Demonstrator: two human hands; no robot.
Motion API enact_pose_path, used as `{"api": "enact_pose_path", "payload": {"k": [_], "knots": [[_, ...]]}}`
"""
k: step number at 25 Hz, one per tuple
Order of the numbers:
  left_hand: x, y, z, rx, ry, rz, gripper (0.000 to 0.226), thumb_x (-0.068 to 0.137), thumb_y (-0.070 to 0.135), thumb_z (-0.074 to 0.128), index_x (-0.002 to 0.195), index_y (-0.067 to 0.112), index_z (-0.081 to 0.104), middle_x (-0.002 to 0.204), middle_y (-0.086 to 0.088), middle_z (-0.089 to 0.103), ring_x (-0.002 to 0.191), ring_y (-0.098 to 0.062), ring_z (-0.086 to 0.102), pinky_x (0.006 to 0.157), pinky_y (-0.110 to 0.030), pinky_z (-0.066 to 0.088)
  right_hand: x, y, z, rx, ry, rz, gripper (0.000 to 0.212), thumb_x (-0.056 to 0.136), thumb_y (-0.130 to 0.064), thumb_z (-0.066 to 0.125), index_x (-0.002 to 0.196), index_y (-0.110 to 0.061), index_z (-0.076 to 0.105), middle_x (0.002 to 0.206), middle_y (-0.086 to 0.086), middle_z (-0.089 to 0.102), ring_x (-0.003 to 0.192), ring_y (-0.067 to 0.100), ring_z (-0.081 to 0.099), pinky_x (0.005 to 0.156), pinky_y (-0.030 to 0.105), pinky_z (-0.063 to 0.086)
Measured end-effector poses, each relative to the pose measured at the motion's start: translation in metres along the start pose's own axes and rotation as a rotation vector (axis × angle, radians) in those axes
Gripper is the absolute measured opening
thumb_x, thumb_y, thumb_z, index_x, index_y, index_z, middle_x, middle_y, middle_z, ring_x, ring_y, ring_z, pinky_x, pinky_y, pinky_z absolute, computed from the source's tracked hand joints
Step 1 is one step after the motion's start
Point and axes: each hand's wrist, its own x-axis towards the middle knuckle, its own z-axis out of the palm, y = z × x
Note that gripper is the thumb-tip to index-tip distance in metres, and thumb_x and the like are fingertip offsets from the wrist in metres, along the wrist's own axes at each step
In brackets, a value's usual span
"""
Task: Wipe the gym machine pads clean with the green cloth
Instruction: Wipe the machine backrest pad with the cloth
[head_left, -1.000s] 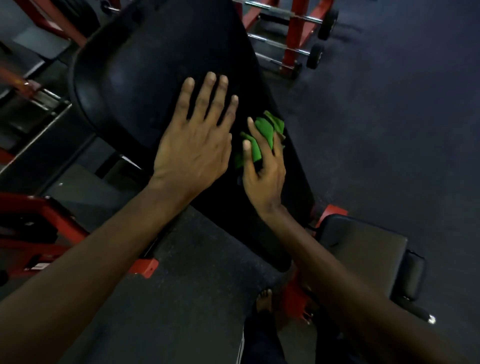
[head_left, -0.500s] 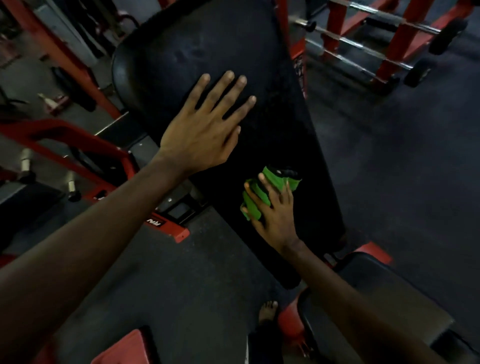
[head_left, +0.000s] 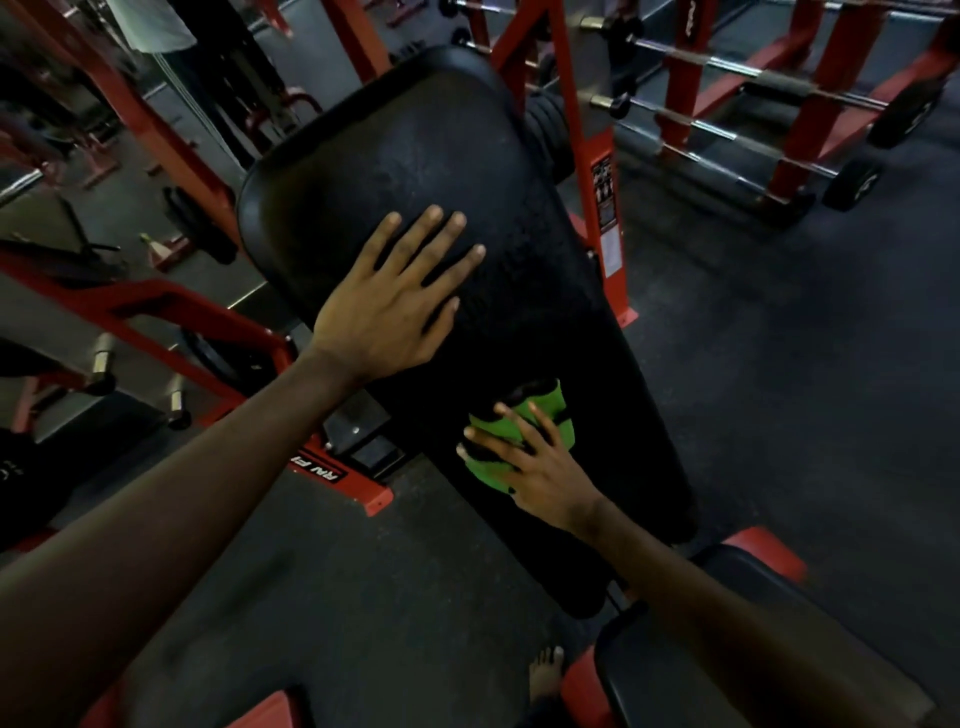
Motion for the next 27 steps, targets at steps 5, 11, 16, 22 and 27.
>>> {"api": "enact_pose_path", "payload": {"k": [5, 11, 16, 22, 27], "knots": [[0.000, 0.001, 0.001, -0.011, -0.001, 0.003, 0.057, 0.104, 0.039, 0.030, 0.158, 0.022, 0.024, 0.166, -0.009, 0.018, 0.154, -0.027, 0.012, 0.124, -0.048, 0.011, 0.069, 0.033, -0.040, 0.113, 0.243, 0.308, 0.068, 0.082, -0.013, 0.061, 0.146, -0.030, 0.049, 0.158, 0.000, 0.038, 0.145, 0.041, 0.035, 0.116, 0.057, 0.028], [-0.001, -0.001, 0.002, -0.030, -0.004, 0.000, 0.057, 0.104, 0.038, 0.031, 0.159, 0.021, 0.023, 0.166, -0.011, 0.016, 0.154, -0.028, 0.012, 0.124, -0.049, 0.011, 0.059, 0.033, -0.031, 0.262, 0.357, 0.579, 0.044, 0.101, -0.026, 0.049, 0.145, -0.025, 0.051, 0.157, 0.010, 0.040, 0.147, 0.029, 0.036, 0.112, 0.063, 0.029], [0.000, -0.001, 0.004, -0.021, -0.013, -0.003, 0.057, 0.105, 0.038, 0.029, 0.159, 0.022, 0.022, 0.166, -0.010, 0.016, 0.154, -0.028, 0.012, 0.124, -0.048, 0.012, 0.120, 0.068, -0.058, 0.226, 0.618, 0.664, 0.033, 0.101, -0.024, 0.058, 0.132, -0.017, 0.066, 0.147, 0.010, 0.053, 0.141, 0.025, 0.043, 0.111, 0.055, 0.037], [-0.003, 0.000, 0.005, -0.029, -0.017, -0.009, 0.057, 0.105, 0.038, 0.030, 0.159, 0.022, 0.022, 0.166, -0.010, 0.015, 0.154, -0.028, 0.012, 0.124, -0.048, 0.012, 0.087, 0.082, -0.049, 0.294, 0.603, 0.702, 0.034, 0.100, -0.019, 0.061, 0.134, -0.014, 0.064, 0.142, 0.010, 0.055, 0.134, 0.028, 0.049, 0.109, 0.051, 0.042], [0.001, 0.000, 0.004, -0.006, -0.002, -0.014, 0.057, 0.104, 0.038, 0.033, 0.158, 0.022, 0.024, 0.165, -0.010, 0.018, 0.153, -0.028, 0.015, 0.123, -0.048, 0.016, 0.092, 0.092, -0.051, 0.368, 0.727, 0.865, 0.028, 0.103, -0.019, 0.058, 0.127, -0.009, 0.068, 0.131, 0.011, 0.062, 0.126, 0.031, 0.056, 0.103, 0.054, 0.046]]}}
